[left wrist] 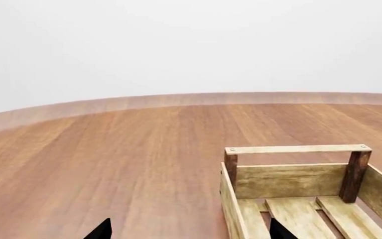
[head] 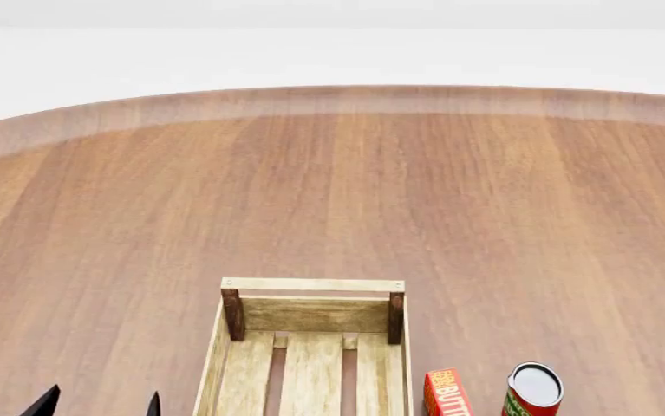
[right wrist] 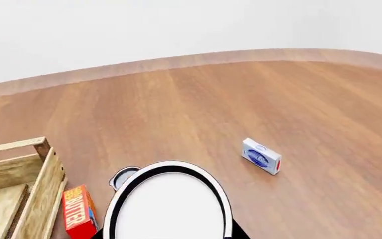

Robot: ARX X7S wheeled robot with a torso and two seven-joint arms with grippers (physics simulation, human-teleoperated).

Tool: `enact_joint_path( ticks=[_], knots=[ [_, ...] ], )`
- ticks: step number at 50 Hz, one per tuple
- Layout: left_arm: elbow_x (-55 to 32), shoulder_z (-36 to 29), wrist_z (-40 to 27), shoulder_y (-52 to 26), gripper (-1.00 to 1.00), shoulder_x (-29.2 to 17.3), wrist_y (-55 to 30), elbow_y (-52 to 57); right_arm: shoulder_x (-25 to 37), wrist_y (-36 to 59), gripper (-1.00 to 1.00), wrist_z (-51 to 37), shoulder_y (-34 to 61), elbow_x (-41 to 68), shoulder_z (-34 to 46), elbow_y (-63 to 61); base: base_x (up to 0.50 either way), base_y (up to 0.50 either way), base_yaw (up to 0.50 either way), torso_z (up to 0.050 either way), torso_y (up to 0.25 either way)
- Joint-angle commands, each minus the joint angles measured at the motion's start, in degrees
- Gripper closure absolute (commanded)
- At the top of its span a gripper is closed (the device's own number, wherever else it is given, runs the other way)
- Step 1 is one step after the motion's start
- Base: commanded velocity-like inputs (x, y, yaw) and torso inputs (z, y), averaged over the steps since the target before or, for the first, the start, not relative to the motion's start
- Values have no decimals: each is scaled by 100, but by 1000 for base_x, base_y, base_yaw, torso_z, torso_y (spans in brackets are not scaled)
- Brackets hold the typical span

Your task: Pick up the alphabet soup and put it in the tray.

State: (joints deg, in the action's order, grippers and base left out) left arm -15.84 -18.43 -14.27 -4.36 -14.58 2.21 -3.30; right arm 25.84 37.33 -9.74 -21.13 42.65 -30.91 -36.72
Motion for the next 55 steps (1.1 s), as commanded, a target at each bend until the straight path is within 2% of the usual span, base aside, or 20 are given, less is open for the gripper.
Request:
enact_joint_path(
  ticks=[1, 10, 22, 31, 55],
  knots=[
    [12, -31, -58, 17, -100, -31, -29, 85, 96, 189, 100, -105, 208, 14, 346, -749, 0, 0, 0, 0, 0],
    [34, -69, -92, 62, -100, -64, -35, 157, 153, 367, 100, -226, 535, 36, 783, -995, 0, 0, 0, 0, 1],
    [5, -83, -124, 78, -100, -94, -50, 237, 277, 788, 100, -373, 1522, 110, 1617, -962, 0, 0, 0, 0, 0],
    [-26, -81, -132, 70, -100, -101, -27, 204, 142, 844, 100, -254, 2263, -115, 2418, -499, 0, 0, 0, 0, 1],
    [-69, -120, -160, 38, -100, -124, -21, 190, -365, 586, 100, 253, 3504, -738, 3845, 973, 0, 0, 0, 1, 0]
  ],
)
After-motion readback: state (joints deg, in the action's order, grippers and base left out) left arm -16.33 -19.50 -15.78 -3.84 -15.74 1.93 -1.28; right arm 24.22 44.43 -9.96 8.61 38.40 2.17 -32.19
